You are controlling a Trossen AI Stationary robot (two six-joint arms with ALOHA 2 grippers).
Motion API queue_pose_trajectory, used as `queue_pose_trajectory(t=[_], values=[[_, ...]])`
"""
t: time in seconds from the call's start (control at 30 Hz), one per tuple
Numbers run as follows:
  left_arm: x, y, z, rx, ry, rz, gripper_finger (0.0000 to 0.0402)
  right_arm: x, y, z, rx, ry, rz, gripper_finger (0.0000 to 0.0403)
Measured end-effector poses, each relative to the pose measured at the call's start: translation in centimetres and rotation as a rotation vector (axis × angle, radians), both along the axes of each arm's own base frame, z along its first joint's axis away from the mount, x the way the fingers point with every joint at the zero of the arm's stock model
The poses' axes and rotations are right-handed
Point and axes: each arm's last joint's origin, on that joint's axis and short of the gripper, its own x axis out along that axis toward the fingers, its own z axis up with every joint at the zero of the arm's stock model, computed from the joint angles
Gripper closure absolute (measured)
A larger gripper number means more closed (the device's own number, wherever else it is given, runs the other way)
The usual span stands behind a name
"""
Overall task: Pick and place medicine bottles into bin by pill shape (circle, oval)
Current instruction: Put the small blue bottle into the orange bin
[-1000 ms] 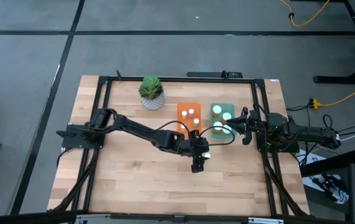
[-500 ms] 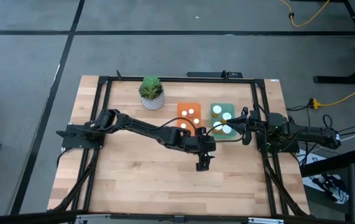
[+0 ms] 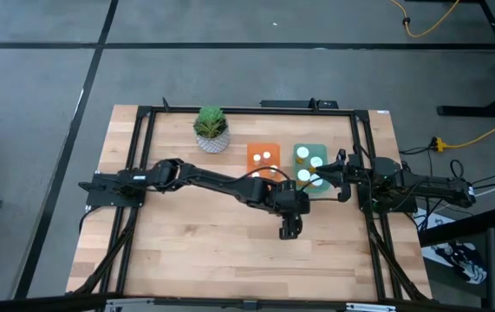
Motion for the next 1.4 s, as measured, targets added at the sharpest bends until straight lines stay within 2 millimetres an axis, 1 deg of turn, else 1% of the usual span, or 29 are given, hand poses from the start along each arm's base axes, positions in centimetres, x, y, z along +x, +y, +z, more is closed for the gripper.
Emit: queue_pose_trajectory(t=[0.2,0.33,0.47,0.63,0.77,0.83,0.9,1.0,1.13,1.27,1.4], values=[[-0.8,-0.3,-0.6,0.012,0.103,-0.013,0.0171,0.0,0.0,0.0,-0.001,0.000,0.000,0.0322],[-0.9,-0.4,-1.9,0.036,0.142,-0.017,0.0171,0.0,0.0,0.0,-0.001,0.001,0.000,0.0322],[-0.7,-0.6,-2.2,0.053,0.133,-0.026,0.0171,0.0,0.0,0.0,-0.002,0.001,0.000,0.0322],[-0.5,-0.7,-3.3,0.068,0.159,-0.021,0.0171,0.0,0.0,0.0,-0.004,0.001,0.000,0.0322],[-0.3,-0.8,-3.8,0.067,0.160,-0.021,0.0171,0.0,0.0,0.0,-0.004,0.001,0.000,0.0322],[-0.4,-0.7,-4.5,0.074,0.186,-0.021,0.0171,0.0,0.0,0.0,-0.004,0.001,0.000,0.0322],[0.1,-0.8,-5.1,0.073,0.164,-0.018,0.0171,0.0,0.0,0.0,-0.004,0.001,0.001,0.0322],[0.1,-0.8,-5.1,0.075,0.164,-0.016,0.0171,0.0,0.0,0.0,-0.004,0.001,0.001,0.0322],[0.1,-0.7,-5.6,0.077,0.179,-0.011,0.0171,0.0,0.0,0.0,-0.004,0.002,0.001,0.0322],[0.2,-0.7,-5.6,0.074,0.174,-0.009,0.0172,0.0,0.0,0.0,-0.004,0.001,0.002,0.0322],[0.2,-0.7,-5.6,0.073,0.174,-0.007,0.0190,0.0,0.0,0.0,-0.004,0.002,0.002,0.0322]])
